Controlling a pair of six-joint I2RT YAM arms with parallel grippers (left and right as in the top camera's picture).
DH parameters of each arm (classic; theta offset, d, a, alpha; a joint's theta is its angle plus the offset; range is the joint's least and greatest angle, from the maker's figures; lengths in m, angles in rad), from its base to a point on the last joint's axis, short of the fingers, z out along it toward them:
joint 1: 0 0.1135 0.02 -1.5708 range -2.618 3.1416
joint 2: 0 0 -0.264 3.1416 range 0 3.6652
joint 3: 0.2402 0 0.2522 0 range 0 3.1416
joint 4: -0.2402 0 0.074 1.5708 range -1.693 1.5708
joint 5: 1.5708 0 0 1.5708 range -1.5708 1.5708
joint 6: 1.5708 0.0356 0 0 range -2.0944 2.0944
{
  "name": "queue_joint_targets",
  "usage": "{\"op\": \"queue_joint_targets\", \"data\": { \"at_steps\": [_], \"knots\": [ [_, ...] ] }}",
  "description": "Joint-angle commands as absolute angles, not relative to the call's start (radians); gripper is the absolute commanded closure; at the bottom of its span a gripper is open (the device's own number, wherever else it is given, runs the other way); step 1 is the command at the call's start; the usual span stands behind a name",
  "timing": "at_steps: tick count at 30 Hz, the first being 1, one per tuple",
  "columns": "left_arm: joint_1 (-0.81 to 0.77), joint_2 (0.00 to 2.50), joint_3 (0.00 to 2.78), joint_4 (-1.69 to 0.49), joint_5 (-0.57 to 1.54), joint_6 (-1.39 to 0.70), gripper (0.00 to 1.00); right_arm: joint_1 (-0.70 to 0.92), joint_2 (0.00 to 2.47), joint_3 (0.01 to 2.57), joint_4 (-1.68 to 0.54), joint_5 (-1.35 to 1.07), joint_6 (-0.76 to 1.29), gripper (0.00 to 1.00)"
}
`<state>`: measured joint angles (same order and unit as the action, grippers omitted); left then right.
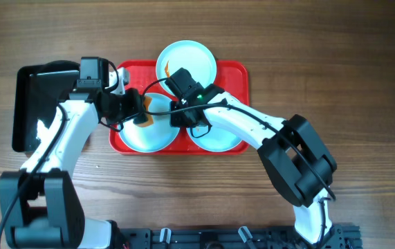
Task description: Clean dirty plates on tray and stack at the side
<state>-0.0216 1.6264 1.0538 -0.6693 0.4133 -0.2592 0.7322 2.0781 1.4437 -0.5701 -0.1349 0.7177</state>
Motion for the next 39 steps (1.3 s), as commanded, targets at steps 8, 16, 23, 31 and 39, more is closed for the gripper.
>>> {"op": "queue_joint_targets", "data": {
  "at_steps": [8,16,23,31,39],
  "knots": [
    [-0.042,1.716,1.045,-0.669,0.395,-0.247,0.96,0.733,2.14,1.447,-0.524,-0.186,0.788,0.96],
    [-0.043,1.782,1.037,-0.646,0.298,-0.247,0.96,0.734,2.147,1.447,-0.516,-0.186,0.793,0.96],
    [-0.044,1.835,0.982,-0.539,0.298,-0.247,0.96,0.734,2.147,1.446,-0.516,-0.185,0.793,0.96],
    [-0.044,1.836,0.957,-0.547,-0.05,-0.247,0.96,0.733,2.147,1.447,-0.517,-0.184,0.788,0.96],
    [-0.044,1.829,0.958,-0.567,-0.317,-0.247,0.96,0.733,2.147,1.447,-0.519,-0.181,0.785,0.96]
  ]
}}
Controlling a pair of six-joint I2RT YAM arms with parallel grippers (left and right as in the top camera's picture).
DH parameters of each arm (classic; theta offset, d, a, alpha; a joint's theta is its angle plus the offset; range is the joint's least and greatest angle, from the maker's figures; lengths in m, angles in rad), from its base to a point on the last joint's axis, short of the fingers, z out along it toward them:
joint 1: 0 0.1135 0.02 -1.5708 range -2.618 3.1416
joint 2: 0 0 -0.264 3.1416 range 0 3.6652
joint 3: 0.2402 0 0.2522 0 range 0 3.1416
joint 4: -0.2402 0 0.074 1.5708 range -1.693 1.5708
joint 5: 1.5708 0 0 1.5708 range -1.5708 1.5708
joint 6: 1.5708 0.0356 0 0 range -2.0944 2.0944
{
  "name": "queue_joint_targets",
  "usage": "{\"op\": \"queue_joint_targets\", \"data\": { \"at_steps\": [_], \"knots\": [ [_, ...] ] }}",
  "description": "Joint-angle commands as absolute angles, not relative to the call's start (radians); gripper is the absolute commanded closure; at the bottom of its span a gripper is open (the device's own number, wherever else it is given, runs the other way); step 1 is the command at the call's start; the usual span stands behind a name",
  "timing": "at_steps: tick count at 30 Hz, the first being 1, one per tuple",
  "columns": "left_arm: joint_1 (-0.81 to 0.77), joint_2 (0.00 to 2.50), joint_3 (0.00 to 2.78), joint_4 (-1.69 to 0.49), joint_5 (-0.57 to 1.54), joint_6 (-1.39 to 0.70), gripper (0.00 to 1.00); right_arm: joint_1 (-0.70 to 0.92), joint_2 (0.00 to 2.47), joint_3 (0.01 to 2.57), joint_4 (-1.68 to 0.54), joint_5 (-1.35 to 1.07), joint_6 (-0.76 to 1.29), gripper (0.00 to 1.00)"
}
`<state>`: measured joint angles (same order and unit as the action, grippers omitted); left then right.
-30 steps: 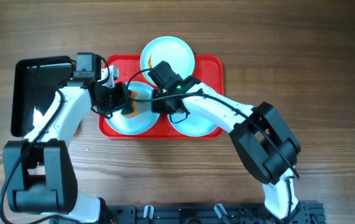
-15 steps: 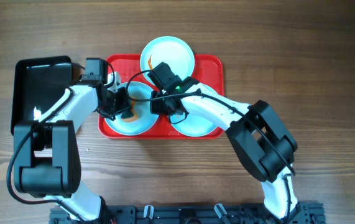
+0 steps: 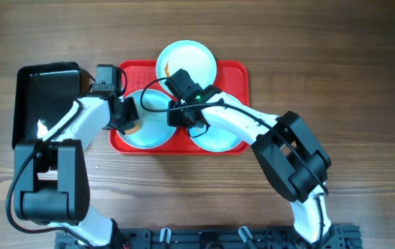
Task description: Clean dirty plates on tray and stack at the side
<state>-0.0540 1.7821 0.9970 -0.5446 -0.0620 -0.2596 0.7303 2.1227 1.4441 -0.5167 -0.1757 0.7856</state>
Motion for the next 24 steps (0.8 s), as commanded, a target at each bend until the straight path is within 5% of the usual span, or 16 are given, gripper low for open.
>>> {"op": "queue_joint_targets", "data": {
  "at_steps": [1,17,24],
  "knots": [
    [-0.044,1.823,0.958,-0.568,-0.328,-0.249,0.96,0.733,2.147,1.447,-0.52,-0.181,0.785,0.96],
    [-0.042,1.271,0.98,-0.539,-0.336,-0.401,0.96,0.733,2.146,1.469,-0.525,-0.147,0.732,0.96],
    [-0.042,1.229,0.98,-0.628,-0.258,-0.401,0.96,0.732,2.075,1.538,-0.568,-0.091,0.646,0.96]
  ]
}}
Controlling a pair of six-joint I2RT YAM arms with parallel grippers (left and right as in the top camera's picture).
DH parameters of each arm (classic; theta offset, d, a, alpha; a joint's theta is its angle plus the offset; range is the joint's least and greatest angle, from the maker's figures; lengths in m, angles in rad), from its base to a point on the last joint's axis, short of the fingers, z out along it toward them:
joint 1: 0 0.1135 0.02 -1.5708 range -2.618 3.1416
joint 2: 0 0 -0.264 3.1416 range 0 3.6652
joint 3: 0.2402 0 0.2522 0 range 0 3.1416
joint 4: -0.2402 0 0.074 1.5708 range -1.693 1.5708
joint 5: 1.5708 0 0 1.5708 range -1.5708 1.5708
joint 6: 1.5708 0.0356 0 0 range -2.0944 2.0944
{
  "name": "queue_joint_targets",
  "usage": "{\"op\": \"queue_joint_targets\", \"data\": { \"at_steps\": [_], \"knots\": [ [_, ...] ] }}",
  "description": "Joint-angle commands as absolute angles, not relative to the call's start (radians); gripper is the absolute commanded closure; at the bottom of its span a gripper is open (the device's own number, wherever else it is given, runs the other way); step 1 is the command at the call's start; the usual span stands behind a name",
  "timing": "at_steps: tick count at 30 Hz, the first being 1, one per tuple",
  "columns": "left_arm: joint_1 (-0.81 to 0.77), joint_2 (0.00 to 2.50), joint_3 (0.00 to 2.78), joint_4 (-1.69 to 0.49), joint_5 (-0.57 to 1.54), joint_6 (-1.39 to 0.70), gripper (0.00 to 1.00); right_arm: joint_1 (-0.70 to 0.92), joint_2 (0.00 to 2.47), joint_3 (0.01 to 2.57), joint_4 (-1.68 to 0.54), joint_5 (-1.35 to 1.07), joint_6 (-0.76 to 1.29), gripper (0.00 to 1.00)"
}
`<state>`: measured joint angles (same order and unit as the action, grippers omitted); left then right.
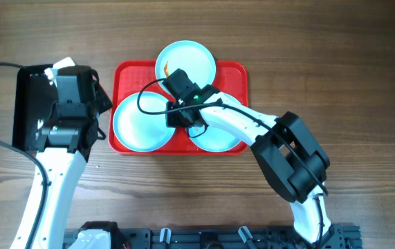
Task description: Clean dirty plates on tray and stack at the side
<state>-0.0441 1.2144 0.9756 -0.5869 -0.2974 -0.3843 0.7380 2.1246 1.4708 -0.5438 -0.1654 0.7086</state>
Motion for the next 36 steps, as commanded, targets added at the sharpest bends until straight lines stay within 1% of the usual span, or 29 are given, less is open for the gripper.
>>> {"op": "queue_joint_targets", "data": {
  "at_steps": [1,6,9,13,16,21,24,29,32,36],
  "knots": [
    [-0.041,1.236,0.98,-0.648,-0.258,-0.401,0.96,0.731,2.051,1.552,-0.591,-0.051,0.645,0.96],
    [-0.041,1.275,0.98,-0.691,-0.257,-0.401,0.96,0.731,1.933,1.635,-0.723,0.207,0.559,0.96],
    [-0.041,1.297,0.98,-0.704,-0.254,-0.401,0.96,0.737,1.871,1.674,-0.779,0.371,0.467,0.96],
    [-0.041,1.325,0.98,-0.704,-0.208,-0.401,0.96,0.765,1.796,1.674,-0.789,0.586,0.315,0.96],
    [-0.041,1.344,0.98,-0.704,-0.191,-0.401,0.96,0.801,1.767,1.674,-0.794,0.786,0.262,0.96],
    [-0.041,1.371,0.98,-0.704,-0.19,-0.401,0.96,0.879,1.764,1.674,-0.786,1.078,0.105,0.96],
    [-0.041,1.379,0.98,-0.704,-0.163,-0.4,0.96,0.928,1.764,1.674,-0.74,1.211,0.013,0.96],
    [-0.041,1.38,0.98,-0.7,-0.108,-0.4,0.96,0.993,1.764,1.674,-0.612,1.281,-0.175,0.96],
    [-0.041,1.38,0.98,-0.701,-0.107,-0.4,0.96,1.006,1.764,1.674,-0.572,1.335,-0.217,0.96],
    [-0.041,1.38,0.98,-0.7,-0.072,-0.397,0.96,1.007,1.764,1.674,-0.562,1.364,-0.221,0.96]
  ]
}}
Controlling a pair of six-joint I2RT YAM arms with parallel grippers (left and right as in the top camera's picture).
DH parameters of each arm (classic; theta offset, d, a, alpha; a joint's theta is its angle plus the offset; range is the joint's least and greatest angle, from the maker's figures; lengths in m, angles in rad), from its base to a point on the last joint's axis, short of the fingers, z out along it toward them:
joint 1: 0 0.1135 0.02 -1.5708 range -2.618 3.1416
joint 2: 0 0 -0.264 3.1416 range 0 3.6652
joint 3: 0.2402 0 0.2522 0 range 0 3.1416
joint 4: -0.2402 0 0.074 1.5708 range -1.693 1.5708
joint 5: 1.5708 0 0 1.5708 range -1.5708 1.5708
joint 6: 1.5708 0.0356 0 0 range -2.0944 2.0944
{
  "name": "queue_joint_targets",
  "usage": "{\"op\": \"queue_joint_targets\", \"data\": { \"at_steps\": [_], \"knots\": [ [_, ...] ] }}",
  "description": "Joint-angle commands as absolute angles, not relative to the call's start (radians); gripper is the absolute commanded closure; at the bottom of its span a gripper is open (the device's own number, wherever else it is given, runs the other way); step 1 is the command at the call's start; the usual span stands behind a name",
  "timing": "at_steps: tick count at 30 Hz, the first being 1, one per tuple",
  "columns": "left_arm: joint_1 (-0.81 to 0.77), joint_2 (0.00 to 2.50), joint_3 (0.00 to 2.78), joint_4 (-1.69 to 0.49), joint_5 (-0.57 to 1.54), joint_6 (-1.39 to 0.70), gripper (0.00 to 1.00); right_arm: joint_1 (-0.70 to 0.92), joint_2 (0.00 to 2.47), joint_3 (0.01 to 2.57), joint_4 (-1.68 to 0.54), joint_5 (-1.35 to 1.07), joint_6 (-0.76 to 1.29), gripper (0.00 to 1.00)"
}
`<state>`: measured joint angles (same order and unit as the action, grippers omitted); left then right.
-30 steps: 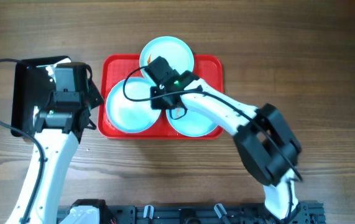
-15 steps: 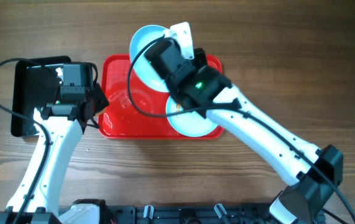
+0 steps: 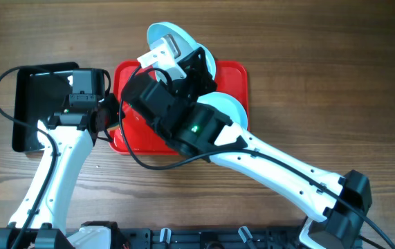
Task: Clean dirty plates on tray and stack at the side
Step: 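Carry the plate with the right gripper to the table right of the tray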
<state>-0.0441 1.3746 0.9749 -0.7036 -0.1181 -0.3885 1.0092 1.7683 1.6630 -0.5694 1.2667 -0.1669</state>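
Note:
My right gripper [image 3: 161, 54] is raised high toward the camera over the back left of the red tray [image 3: 235, 76]. It is shut on the rim of a tilted light-blue plate [image 3: 183, 38]. Another light-blue plate [image 3: 226, 107] lies at the tray's front right, half under the right arm. The tray's left side shows bare red where no plate lies. My left gripper [image 3: 109, 114] hangs at the tray's left edge, next to the black bin [image 3: 34, 97]; its fingers are too dark to read. The back plate is hidden behind the raised plate and arm.
The black bin stands on the wooden table left of the tray, with a small white scrap [image 3: 69, 81] by its right wall. The right arm's body covers the tray's middle and front. Bare wood [image 3: 322, 83] lies right of the tray.
The right gripper was low between the plates; now it is high, with a tilted plate in it. The front left plate is gone from its spot. The left gripper has moved from over the bin to the tray's edge.
First the left gripper held a brown lump on the front left plate while the right gripper rested at that plate's rim. Then the lump was at the plate's left edge, then the left gripper was over the bin and the plate looked clean. Now the right gripper holds a plate aloft.

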Motion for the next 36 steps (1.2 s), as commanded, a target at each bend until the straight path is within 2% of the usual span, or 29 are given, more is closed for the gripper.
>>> {"op": "queue_joint_targets", "data": {
  "at_steps": [1,5,8,13,18,24,28,36],
  "knots": [
    [-0.041,1.38,0.98,-0.7,-0.062,-0.397,0.96,1.007,1.764,1.674,-0.562,1.363,-0.22,0.96],
    [-0.041,1.38,0.98,-0.701,-0.041,-0.397,0.96,1.007,1.764,1.674,-0.58,1.358,-0.109,0.96],
    [-0.041,1.38,0.98,-0.701,-0.041,-0.397,0.96,1.007,1.763,1.674,-0.648,1.257,0.014,0.96],
    [-0.041,1.381,0.98,-0.7,-0.041,-0.397,0.96,0.985,1.763,1.674,-0.814,0.867,0.336,0.96],
    [-0.041,1.381,0.98,-0.697,-0.041,-0.397,0.96,0.867,1.763,1.674,-0.839,0.432,0.581,0.96],
    [-0.041,1.381,0.98,-0.697,-0.041,-0.397,0.96,0.658,1.763,1.674,-0.897,0.19,0.626,0.95],
    [-0.041,1.381,0.98,-0.696,-0.041,-0.397,0.96,0.451,1.763,1.668,-0.967,0.06,0.627,0.96],
    [-0.042,1.383,0.98,-0.688,-0.025,-0.397,0.96,0.142,1.763,1.489,-0.965,-0.002,0.562,0.96]
  ]
}}
